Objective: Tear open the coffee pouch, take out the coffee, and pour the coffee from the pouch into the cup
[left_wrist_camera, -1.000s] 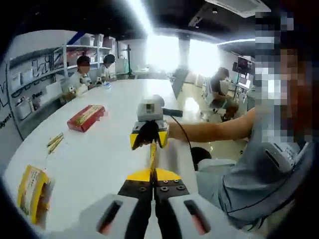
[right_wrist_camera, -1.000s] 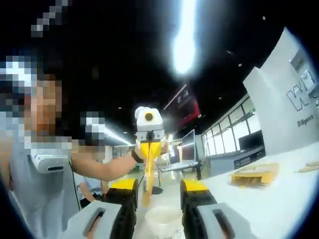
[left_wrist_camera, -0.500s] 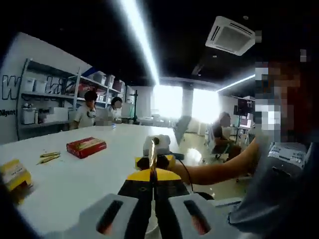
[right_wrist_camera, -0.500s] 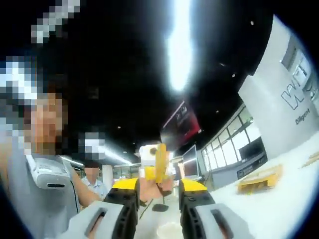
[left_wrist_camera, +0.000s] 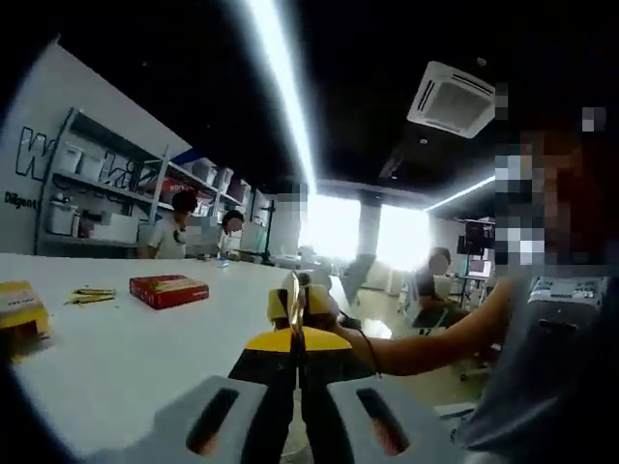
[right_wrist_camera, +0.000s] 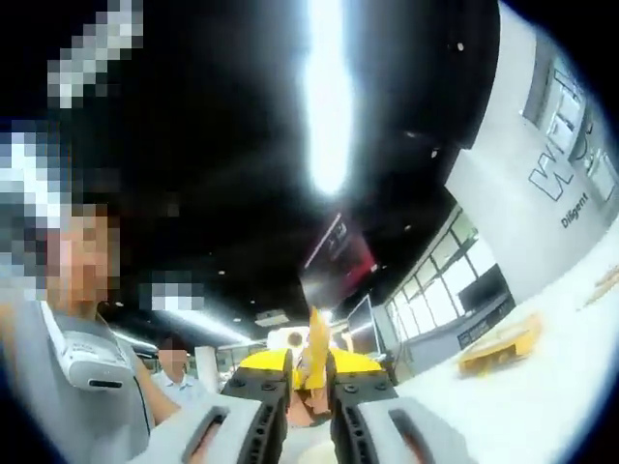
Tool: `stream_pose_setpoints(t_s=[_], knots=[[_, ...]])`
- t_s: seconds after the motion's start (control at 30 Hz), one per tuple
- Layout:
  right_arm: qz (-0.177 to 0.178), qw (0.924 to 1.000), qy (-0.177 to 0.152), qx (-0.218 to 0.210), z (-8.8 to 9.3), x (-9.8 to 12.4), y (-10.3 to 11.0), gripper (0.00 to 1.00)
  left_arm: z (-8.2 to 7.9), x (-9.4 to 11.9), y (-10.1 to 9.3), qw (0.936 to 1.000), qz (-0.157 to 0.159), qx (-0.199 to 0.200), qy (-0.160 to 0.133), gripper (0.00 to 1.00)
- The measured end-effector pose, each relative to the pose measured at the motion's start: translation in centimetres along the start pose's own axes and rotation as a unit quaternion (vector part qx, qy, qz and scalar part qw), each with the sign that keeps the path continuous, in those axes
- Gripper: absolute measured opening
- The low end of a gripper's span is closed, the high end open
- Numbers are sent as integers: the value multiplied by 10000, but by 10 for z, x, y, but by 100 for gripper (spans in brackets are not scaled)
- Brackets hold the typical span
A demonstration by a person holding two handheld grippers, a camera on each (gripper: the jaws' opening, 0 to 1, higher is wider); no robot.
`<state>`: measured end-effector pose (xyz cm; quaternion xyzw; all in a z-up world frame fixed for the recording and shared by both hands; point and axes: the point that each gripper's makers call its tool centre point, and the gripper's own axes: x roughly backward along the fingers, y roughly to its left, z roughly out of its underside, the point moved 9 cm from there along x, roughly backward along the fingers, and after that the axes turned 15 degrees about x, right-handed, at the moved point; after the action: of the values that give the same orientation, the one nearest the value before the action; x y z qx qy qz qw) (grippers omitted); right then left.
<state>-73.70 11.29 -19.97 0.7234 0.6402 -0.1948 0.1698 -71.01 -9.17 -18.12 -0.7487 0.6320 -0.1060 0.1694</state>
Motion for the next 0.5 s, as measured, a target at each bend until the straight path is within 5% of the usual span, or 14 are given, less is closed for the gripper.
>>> stream_pose_setpoints(t_s=[0.5], knots=[[-164,9971,727,160,13,-1,2,10,20,3,14,9993,99,346,74,3]])
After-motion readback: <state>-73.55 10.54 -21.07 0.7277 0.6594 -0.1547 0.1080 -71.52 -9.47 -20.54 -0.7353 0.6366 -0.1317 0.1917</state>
